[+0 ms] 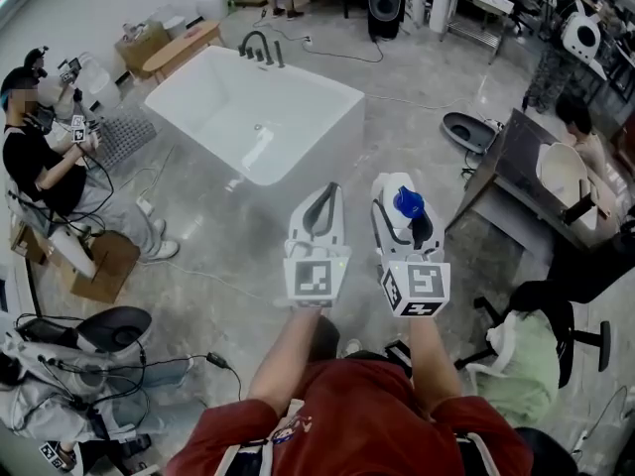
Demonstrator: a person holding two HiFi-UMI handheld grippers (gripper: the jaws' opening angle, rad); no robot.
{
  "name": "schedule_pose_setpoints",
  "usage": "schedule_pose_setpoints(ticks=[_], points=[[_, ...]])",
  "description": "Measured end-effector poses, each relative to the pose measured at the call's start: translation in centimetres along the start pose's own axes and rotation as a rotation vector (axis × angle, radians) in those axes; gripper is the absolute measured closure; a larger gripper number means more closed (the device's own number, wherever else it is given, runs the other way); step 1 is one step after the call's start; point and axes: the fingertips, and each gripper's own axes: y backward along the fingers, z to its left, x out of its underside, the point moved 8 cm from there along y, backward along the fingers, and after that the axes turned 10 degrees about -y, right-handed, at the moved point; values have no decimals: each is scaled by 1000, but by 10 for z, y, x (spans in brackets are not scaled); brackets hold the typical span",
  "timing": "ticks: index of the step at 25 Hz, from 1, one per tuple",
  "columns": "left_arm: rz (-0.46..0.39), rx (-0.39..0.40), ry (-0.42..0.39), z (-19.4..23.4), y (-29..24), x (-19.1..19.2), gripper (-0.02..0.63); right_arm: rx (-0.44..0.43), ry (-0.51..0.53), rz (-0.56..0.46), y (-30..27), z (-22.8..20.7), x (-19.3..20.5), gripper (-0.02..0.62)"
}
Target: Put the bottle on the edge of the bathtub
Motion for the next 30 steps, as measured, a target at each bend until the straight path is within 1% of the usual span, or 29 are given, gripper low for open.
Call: schedule_pose_setpoints(ticks=[7, 9, 11, 14, 19, 24, 28, 30], points=[[-8, 20, 10, 15, -30, 14, 590, 15, 20, 4, -34, -5, 3, 310], [-13, 28, -4, 24, -42, 21, 590, 17, 31, 10, -49, -5, 3, 310], [-16, 37, -22, 35, -56, 28, 590, 22, 36, 12, -66, -5, 4, 311], [-19, 33, 9, 50, -76, 33, 591, 32, 41, 16, -93, -5, 6, 311], [-26, 35, 33, 77, -107, 43, 591, 42, 47, 28, -136, -3, 6, 311], [-33, 58, 15, 105, -133, 52, 591, 53, 56, 29, -175, 5, 4, 311], [-41, 56, 41, 130, -152, 58, 591, 59, 65, 20, -207, 13, 2, 311], [-50, 64, 24, 143, -162, 61, 591, 66, 68, 17, -222, 17, 2, 311]])
